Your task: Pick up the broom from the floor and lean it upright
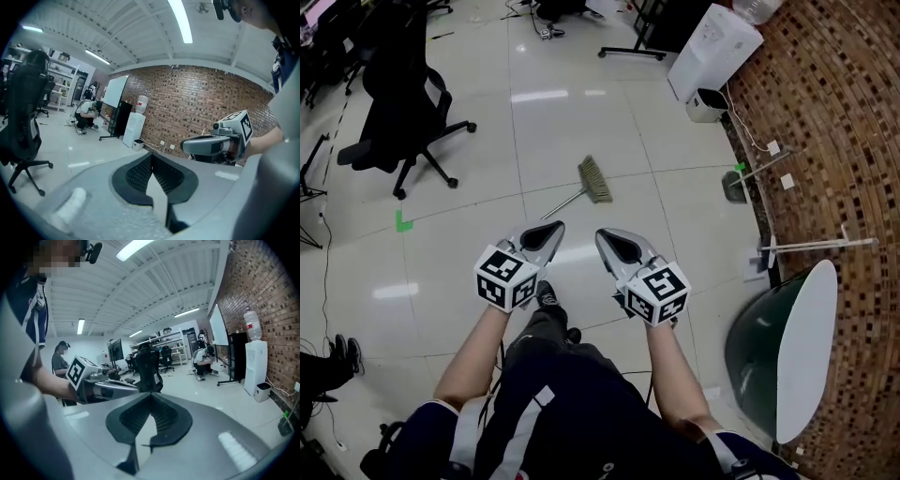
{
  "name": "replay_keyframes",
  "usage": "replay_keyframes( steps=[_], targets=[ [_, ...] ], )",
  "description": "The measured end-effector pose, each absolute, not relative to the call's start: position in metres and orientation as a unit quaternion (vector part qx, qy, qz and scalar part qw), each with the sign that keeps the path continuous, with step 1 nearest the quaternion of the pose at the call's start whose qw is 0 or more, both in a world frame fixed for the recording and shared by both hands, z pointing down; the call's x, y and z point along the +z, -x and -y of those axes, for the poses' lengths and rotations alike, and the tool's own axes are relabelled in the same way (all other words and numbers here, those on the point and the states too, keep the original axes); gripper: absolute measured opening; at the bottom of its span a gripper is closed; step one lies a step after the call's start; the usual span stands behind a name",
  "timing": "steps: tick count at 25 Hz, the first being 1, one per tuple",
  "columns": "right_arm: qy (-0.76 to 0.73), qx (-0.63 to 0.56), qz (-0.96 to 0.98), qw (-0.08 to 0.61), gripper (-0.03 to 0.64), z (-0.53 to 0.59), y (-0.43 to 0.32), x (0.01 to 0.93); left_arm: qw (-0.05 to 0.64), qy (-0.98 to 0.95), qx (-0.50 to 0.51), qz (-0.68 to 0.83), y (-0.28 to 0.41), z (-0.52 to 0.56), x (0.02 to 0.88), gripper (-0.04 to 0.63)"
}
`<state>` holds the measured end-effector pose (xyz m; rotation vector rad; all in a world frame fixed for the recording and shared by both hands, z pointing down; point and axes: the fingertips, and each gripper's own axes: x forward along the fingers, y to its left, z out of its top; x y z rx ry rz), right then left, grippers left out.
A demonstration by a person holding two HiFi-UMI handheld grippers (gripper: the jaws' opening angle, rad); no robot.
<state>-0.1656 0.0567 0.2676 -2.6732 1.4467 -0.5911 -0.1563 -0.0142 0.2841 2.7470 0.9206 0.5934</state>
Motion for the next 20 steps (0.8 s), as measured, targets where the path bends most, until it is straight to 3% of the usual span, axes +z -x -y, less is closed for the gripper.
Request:
replay_keyframes(
  steps=[8,14,20],
  targets=[
    [0.804,-0.208,-0.556,-0.025,0.003,0.028,0.109,0.271,0.123,-0.944,0.191,-0.237,0.11,0.09,0.295,0.0],
    [0.73,-0.231,-0.64,-0.063,0.003,0.106,0.088,0.289,0.162,-0.955,0.211,-0.133,0.118,0.163,0.323,0.0],
    [0.608,-0.253,-0.738,-0.146,0.003,0.178,0.091,0.343,0.199,-0.953,0.229,-0.009,0.133,0.221,0.368,0.0]
  ],
)
